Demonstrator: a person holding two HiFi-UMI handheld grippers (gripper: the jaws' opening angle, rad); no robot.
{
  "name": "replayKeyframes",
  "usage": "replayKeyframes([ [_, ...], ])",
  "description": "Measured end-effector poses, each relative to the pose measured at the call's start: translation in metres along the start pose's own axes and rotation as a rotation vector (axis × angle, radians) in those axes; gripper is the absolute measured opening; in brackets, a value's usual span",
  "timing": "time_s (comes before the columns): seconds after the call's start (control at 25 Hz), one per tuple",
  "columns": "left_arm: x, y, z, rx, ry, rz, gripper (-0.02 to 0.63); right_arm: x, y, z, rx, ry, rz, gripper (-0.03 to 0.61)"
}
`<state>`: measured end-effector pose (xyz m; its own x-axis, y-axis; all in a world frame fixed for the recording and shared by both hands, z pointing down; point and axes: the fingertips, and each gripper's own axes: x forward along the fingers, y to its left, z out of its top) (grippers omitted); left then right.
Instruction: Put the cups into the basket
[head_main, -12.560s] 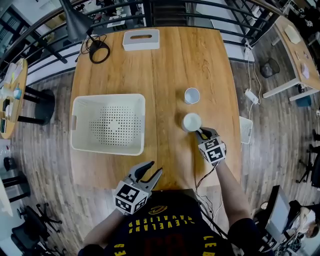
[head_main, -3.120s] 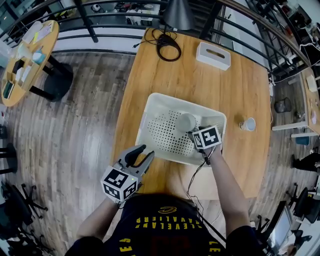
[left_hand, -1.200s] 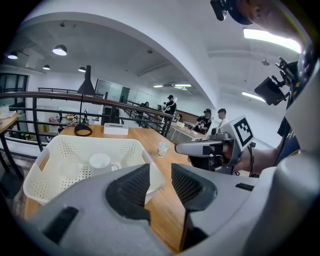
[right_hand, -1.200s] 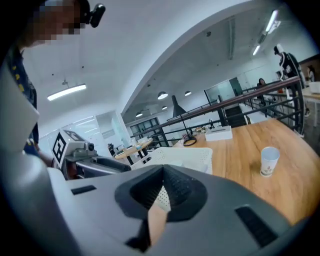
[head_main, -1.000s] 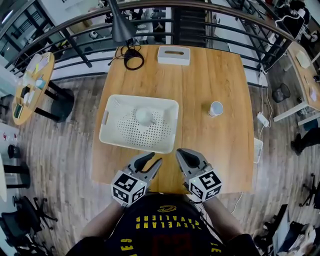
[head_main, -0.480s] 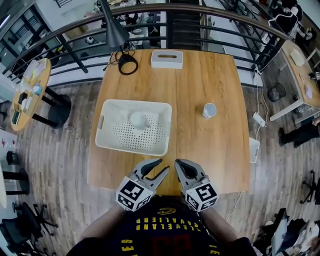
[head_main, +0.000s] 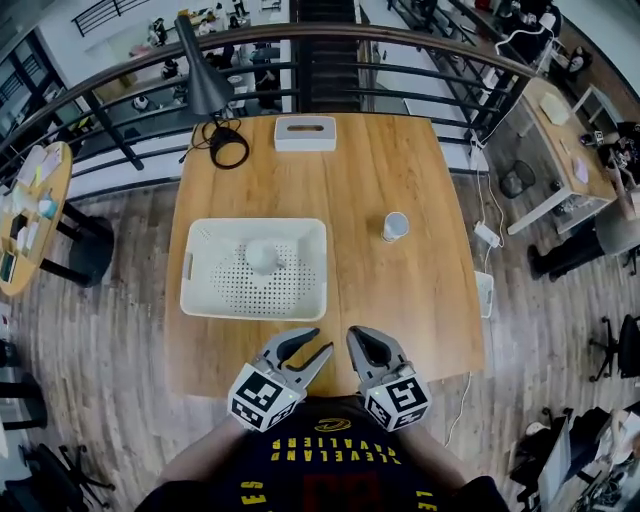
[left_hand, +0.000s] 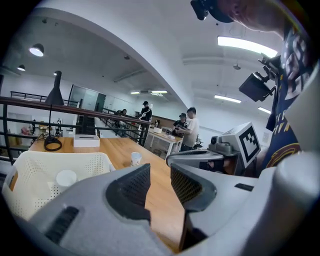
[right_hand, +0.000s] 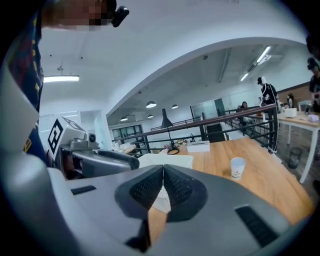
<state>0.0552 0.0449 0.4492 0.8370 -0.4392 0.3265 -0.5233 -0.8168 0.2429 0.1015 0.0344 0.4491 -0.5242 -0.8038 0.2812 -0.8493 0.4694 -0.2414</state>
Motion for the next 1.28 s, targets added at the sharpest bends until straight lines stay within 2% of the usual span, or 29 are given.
replayKeyframes([
  [0.16,-0.006,-0.017,0.002,0.003,-0.038,-0.071,0.13,-0.01,-0.008,-0.005,0.041,0.0,-0.092,0.012],
  [0.4,-0.017,-0.022,-0.006,0.008,-0.034,-0.139,0.129,-0.015,0.001,-0.021,0.088,0.035,-0.142,0.012],
  [0.72,-0.029,-0.025,-0.001,-0.042,-0.105,-0.22,0.13,-0.028,0.011,-0.031,0.101,0.041,-0.237,0.012],
  [1.0,-0.03,-0.023,-0.022,-0.052,-0.046,-0.247,0.133,-0.045,0.006,-0.038,0.121,0.035,-0.336,0.014],
  [1.28,-0.024,-0.015,-0.016,-0.05,-0.041,-0.206,0.133,-0.056,-0.038,-0.034,0.146,0.024,-0.405,0.014],
])
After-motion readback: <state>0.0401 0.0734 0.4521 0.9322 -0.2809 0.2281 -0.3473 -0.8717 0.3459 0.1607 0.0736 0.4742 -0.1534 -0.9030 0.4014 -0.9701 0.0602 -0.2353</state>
